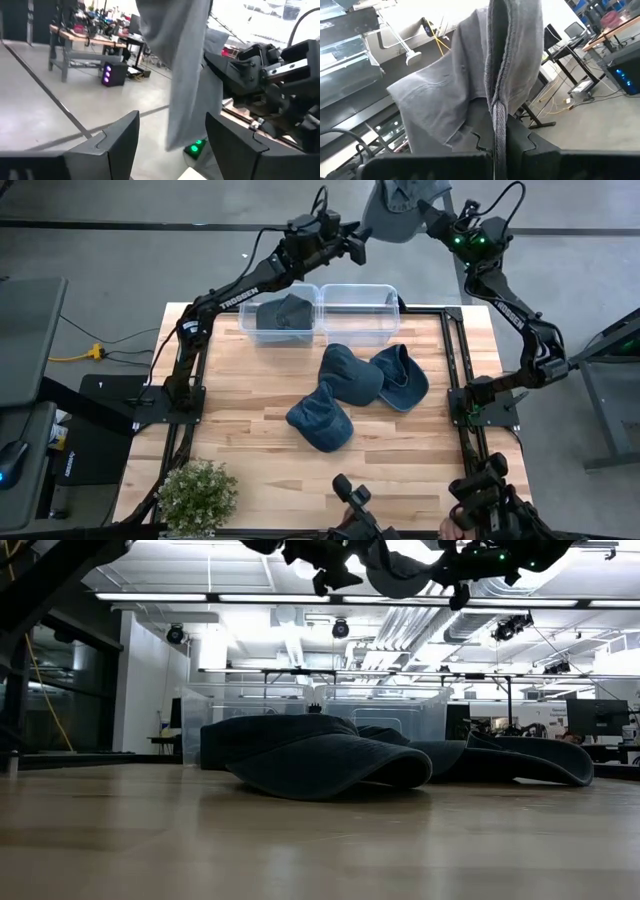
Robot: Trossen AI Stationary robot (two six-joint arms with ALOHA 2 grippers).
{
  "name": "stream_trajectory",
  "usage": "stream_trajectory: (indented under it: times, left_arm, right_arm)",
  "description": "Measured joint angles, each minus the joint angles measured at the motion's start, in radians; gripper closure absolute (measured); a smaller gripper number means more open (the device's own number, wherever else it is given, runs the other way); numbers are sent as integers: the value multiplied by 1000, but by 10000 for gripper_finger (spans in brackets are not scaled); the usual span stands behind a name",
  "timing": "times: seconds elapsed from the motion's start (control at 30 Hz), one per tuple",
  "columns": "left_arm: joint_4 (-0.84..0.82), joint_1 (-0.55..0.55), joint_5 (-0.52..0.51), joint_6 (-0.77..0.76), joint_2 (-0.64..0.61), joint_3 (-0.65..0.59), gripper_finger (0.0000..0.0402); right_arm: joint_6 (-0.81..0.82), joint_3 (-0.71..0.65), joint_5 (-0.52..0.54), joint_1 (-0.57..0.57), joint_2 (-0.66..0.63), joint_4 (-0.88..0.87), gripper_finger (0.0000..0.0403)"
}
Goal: Pick & Place hat
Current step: Put the gray cap into the left transparent bin
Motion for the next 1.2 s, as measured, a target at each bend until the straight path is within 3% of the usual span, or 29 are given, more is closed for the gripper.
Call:
stream_trajectory:
  times: [0.43, 0.9, 1.03, 1.2]
  left_arm:
    - [56, -26, 18, 51, 54, -1, 175]
    - [108, -46, -60, 53, 57, 0, 178]
    - [102, -46, -87, 45, 57, 0, 212]
    - [92, -46, -114, 6, 57, 1, 307]
  right_arm:
    - [18, 17, -1, 71, 6, 4, 397]
    - [-25, 25, -1, 96, 7, -60, 397]
    - [-29, 25, -3, 98, 7, -62, 397]
    - [-51, 25, -4, 98, 7, -82, 397]
